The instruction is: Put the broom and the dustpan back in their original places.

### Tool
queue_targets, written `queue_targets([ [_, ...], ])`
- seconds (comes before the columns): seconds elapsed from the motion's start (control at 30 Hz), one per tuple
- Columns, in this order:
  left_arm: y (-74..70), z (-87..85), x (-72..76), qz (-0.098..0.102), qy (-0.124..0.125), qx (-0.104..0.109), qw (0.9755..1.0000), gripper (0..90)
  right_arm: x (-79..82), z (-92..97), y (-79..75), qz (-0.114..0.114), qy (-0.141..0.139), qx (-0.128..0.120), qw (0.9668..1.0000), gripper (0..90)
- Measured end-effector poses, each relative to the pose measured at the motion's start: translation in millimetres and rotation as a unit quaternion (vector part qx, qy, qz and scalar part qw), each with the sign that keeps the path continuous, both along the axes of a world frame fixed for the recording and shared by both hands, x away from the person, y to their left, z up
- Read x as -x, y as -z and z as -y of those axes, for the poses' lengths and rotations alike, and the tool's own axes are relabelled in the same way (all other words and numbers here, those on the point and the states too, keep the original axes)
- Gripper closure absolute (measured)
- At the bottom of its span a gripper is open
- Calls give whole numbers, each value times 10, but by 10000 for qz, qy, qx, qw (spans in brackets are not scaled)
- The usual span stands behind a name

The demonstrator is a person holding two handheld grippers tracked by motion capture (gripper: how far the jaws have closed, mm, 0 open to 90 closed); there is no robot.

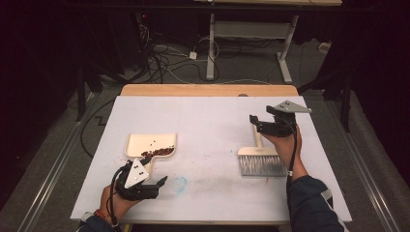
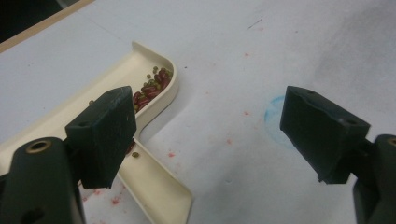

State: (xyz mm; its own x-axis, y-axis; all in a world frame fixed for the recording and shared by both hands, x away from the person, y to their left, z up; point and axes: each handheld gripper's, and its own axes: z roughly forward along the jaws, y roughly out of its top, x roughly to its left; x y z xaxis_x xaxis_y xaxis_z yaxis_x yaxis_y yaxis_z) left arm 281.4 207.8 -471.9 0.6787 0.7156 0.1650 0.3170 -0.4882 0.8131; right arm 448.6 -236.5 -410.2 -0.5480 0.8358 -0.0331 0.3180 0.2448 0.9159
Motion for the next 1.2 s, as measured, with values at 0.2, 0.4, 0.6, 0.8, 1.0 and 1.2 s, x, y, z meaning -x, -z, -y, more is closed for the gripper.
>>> queue_targets([
  [0.2,8,1,-5,-61,-10,14,10000,185,46,-18,-46,159,40,21,9999,155],
  [0.4,10,11,-4,-65,-28,-2,10000,184,105,-29,-86,177,-112,-68,9998,156],
  [0.6,17,11,-13,-92,-42,-6,9999,184,183,-74,-147,316,-252,44,9992,158],
  [0.8,17,-5,-17,-95,-74,18,9999,184,221,-106,-157,373,-315,161,9987,161],
  [1.0,14,-20,-11,-86,-121,23,9999,184,309,-132,-229,537,-432,156,9975,166],
  [1.2,15,-24,-11,6,-171,23,9999,184,409,-185,-291,698,-585,179,9957,165],
])
